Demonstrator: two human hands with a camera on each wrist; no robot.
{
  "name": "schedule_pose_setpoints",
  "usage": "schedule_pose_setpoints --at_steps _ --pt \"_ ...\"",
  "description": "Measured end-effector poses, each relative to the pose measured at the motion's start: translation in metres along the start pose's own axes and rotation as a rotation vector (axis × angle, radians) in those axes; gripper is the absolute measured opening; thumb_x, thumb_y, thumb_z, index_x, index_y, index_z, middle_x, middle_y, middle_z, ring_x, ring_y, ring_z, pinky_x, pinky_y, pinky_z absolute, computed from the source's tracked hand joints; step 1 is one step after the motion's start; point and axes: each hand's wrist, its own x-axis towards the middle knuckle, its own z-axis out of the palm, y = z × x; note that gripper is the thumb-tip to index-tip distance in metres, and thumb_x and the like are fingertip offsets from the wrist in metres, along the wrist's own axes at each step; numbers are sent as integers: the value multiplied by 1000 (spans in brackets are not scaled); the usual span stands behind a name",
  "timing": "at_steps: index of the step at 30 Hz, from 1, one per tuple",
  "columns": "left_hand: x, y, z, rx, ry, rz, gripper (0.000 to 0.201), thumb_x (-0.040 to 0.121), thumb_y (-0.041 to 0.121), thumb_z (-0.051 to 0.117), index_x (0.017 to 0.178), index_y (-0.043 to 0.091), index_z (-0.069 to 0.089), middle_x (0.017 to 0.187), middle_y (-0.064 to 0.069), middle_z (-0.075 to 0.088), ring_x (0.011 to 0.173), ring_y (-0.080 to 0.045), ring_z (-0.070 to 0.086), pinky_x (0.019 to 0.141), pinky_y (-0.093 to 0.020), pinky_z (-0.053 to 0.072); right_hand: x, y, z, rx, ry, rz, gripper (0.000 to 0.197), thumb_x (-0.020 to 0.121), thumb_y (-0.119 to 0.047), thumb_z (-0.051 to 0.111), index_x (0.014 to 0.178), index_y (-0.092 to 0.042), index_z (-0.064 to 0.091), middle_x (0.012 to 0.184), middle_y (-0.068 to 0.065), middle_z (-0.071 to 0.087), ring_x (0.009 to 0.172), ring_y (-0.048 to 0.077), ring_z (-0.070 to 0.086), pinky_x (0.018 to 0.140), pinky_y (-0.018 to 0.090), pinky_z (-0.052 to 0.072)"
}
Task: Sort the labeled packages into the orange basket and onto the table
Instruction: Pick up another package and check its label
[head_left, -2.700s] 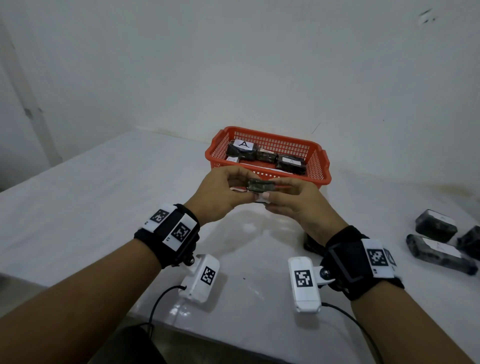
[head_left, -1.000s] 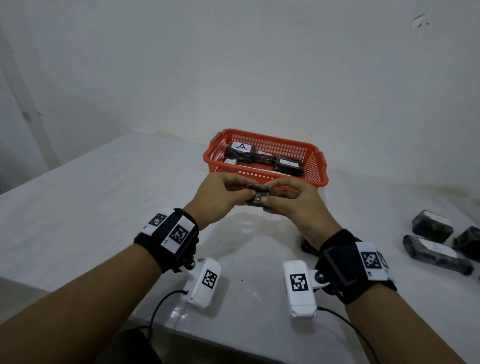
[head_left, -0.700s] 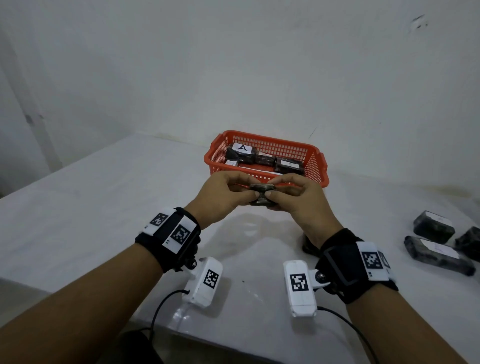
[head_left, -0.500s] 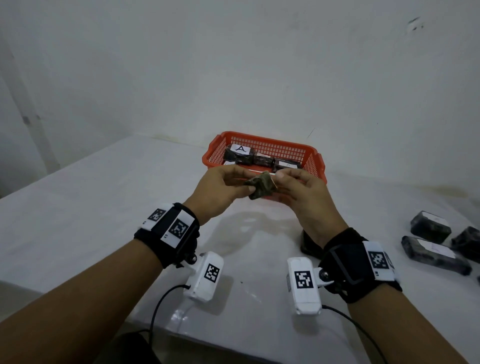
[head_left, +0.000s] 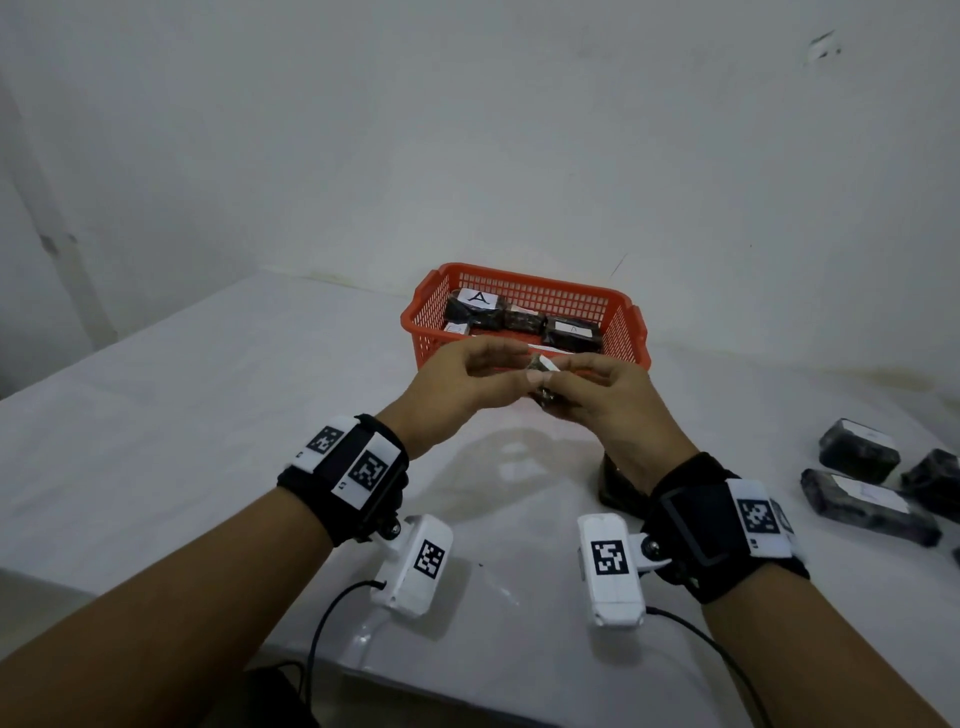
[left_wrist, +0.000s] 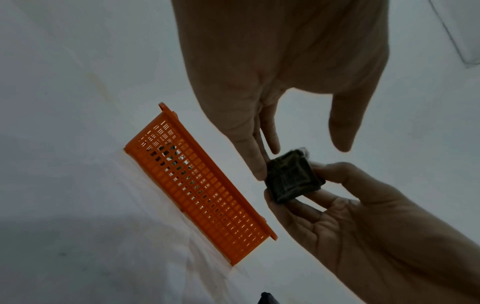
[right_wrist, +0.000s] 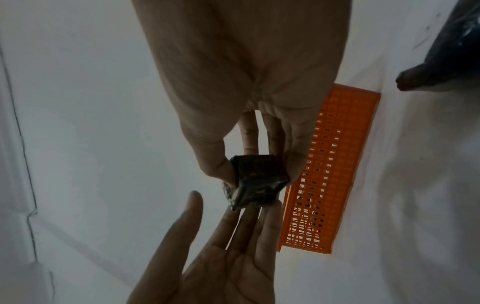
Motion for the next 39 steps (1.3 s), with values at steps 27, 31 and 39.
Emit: schedule_pose_setpoints --at_steps 27,31,39 --pt "-4 -4 -3 21 28 11 33 90 7 76 123 6 72 114 -5 78 104 -16 76 88 -24 60 -6 0 -4 -103 -51 -97 27 92 -6 75 119 -5 75 113 8 80 106 21 77 97 37 61" --pt "-4 -7 -2 50 24 20 42 83 6 83 123 9 71 115 -3 78 105 -14 75 94 -27 60 -7 1 -6 -119 -27 -112 34 88 -6 80 121 -9 73 112 6 80 105 17 76 94 33 63" --pt "-2 -4 2 57 9 57 54 77 0 87 126 12 66 122 -2 74 113 -13 72 97 -30 59 -4 1 0 88 11 19 23 94 -3 73 117 -2 71 110 18 79 100 34 78 83 42 66"
